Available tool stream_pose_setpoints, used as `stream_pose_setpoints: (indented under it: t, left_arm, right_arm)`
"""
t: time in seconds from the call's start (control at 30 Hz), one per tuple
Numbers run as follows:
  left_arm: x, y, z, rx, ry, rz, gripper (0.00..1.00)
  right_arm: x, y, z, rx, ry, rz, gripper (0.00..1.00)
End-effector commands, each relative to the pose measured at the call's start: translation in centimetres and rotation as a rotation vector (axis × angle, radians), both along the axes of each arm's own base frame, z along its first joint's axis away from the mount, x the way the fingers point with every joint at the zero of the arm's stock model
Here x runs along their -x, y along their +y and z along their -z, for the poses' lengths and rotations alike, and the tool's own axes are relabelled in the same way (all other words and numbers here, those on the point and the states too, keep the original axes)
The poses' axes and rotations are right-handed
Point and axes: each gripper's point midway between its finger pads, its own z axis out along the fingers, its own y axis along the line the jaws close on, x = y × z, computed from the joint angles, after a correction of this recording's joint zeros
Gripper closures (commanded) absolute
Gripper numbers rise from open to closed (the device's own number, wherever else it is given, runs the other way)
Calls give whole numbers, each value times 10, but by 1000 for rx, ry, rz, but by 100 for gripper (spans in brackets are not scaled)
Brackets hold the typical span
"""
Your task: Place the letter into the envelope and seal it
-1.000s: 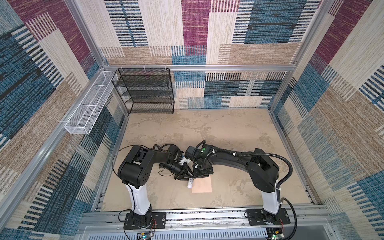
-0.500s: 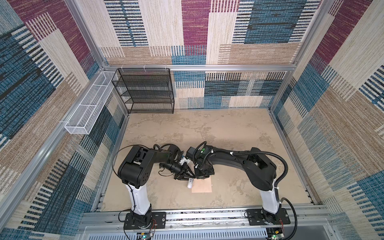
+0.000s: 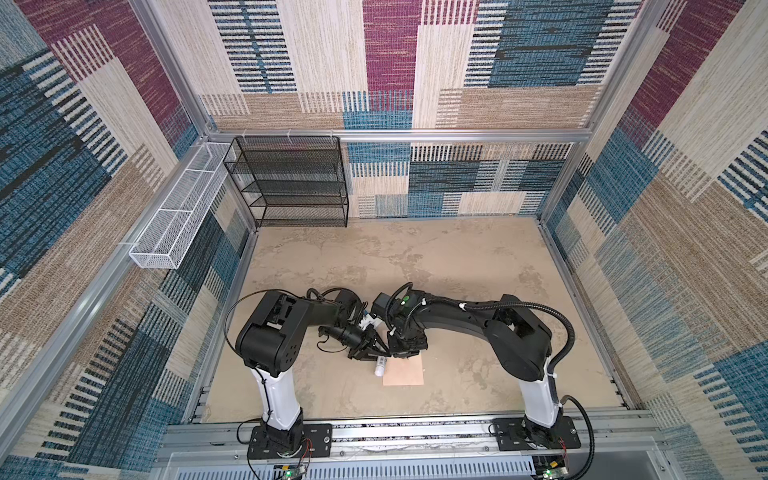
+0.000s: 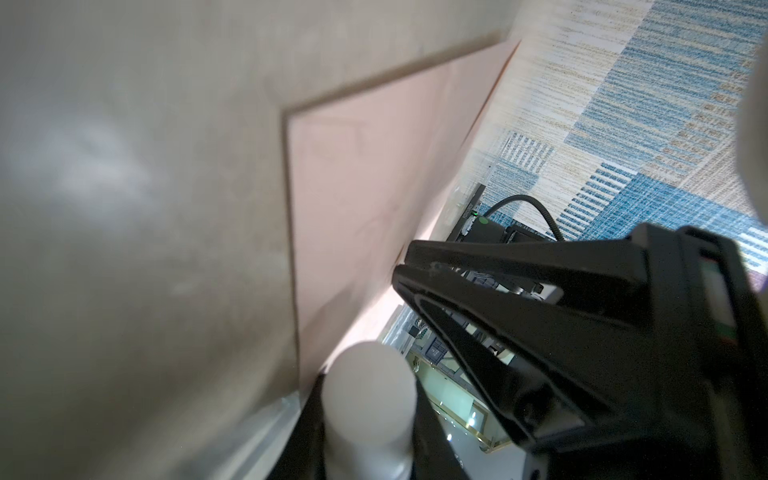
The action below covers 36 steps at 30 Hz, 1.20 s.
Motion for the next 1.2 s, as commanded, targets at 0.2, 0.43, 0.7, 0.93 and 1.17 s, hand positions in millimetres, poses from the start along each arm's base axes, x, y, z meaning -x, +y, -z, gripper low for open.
stream_pose_setpoints:
  t: [0.2,0.43,0.7,0.93,1.17]
  left_arm:
    - [13,16,19,-142,55,5,100]
    - [7,12,14,-122,40,2,100]
    - [-10,4,-10,-100,2,4,100]
    - [-24,1,-52,-92,-77,1,100]
    - [-58,-7,-126,-57,-272,-48,100]
  right_arm:
    - [-3,21,5,-80,-5,-12,76]
    - [-18,17,-30,-67,-95,-46,69]
    - [-36,8,-84,-82,-198,-59,65]
    - [-64,-23,-141,-143,-334,9,64]
    - [-98,-36,-231,-391,-687,24,63]
